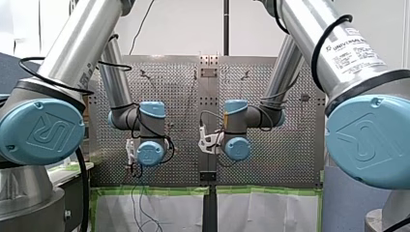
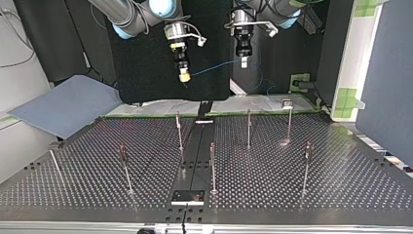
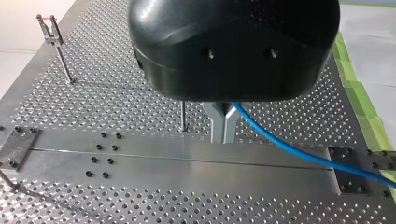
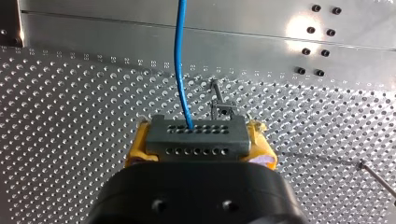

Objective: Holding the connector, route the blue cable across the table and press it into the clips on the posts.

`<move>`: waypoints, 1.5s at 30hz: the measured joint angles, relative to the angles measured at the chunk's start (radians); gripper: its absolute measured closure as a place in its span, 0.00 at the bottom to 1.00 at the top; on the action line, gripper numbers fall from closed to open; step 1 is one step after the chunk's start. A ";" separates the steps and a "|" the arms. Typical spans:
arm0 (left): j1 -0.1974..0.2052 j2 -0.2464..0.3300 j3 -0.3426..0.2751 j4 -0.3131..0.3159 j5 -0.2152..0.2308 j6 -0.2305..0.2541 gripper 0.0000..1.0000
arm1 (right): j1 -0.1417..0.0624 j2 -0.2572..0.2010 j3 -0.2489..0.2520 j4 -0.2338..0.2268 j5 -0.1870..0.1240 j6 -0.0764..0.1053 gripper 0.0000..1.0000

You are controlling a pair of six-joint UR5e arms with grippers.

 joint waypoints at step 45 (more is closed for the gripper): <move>0.000 0.038 -0.008 -0.087 -0.003 0.029 1.00 | 0.050 0.096 -0.017 0.096 0.042 -0.039 1.00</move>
